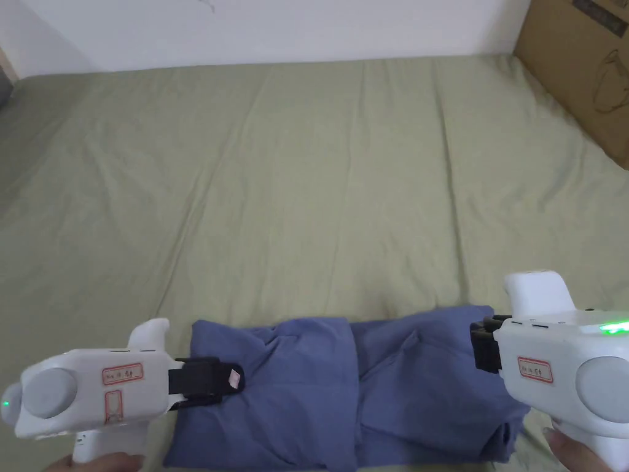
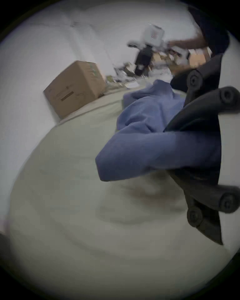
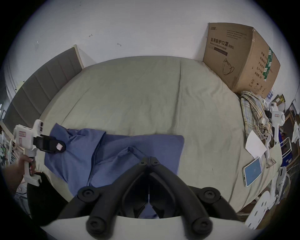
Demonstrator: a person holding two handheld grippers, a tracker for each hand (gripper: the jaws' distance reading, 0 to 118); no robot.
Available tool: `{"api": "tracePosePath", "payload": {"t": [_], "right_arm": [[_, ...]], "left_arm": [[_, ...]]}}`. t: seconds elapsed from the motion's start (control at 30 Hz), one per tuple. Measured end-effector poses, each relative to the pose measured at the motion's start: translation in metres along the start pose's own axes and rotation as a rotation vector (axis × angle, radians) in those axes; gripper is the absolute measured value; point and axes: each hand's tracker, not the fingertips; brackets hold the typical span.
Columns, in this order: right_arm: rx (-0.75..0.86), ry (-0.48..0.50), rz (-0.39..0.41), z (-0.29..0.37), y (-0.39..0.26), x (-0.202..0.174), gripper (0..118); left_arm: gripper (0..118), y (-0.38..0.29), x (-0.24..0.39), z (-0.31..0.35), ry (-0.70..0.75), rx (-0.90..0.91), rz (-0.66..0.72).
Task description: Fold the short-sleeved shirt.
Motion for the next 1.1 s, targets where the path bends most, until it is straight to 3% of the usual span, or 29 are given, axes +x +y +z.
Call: {"api": "tracePosePath", "payload": {"t": [0.07,0.17,0.27,0.33,0.47,0.67,0.73,0.77,0.8,0.83,0.87,1.1], "right_arm": [[0.017,0.023,-0.003,0.003,0.001,-0.002,1],[0.037,0.035,0.007,0.006,0.000,-0.004,1],[0.035,0.054,-0.011,0.011,-0.001,-0.004,1],[0.057,0.093,-0.047,0.019,-0.004,-0.002,1],[0.077,0.082,-0.028,0.027,-0.003,-0.001,1],[0.100,0.074,-0.065,0.034,-0.004,0.014,1],[0.101,0.065,-0.074,0.034,-0.004,0.020,1],[0.101,0.058,-0.076,0.034,-0.005,0.022,1],[0.100,0.052,-0.080,0.033,-0.006,0.025,1],[0.098,0.049,-0.086,0.032,-0.006,0.027,1],[0.096,0.048,-0.091,0.031,-0.007,0.030,1],[0.087,0.049,-0.122,0.024,-0.009,0.041,1]], "left_arm": [[11,0.004,0.005,0.031,0.134,0.041,-0.052],[11,0.011,-0.012,0.069,0.352,0.055,0.048],[11,0.014,-0.007,0.090,0.499,0.054,0.055],[11,0.017,0.008,0.095,0.466,0.073,0.055],[11,0.031,0.056,0.071,0.326,0.053,0.097],[12,0.043,0.133,-0.016,0.152,-0.087,0.010],[22,0.044,0.150,-0.047,0.063,-0.133,0.002],[36,0.045,0.152,-0.059,0.027,-0.142,0.016],[65,0.045,0.155,-0.072,-0.006,-0.157,0.041],[82,0.045,0.158,-0.082,-0.030,-0.169,0.055],[87,0.045,0.160,-0.089,-0.044,-0.172,0.053],[86,0.046,0.165,-0.082,-0.062,-0.163,0.009]]}}
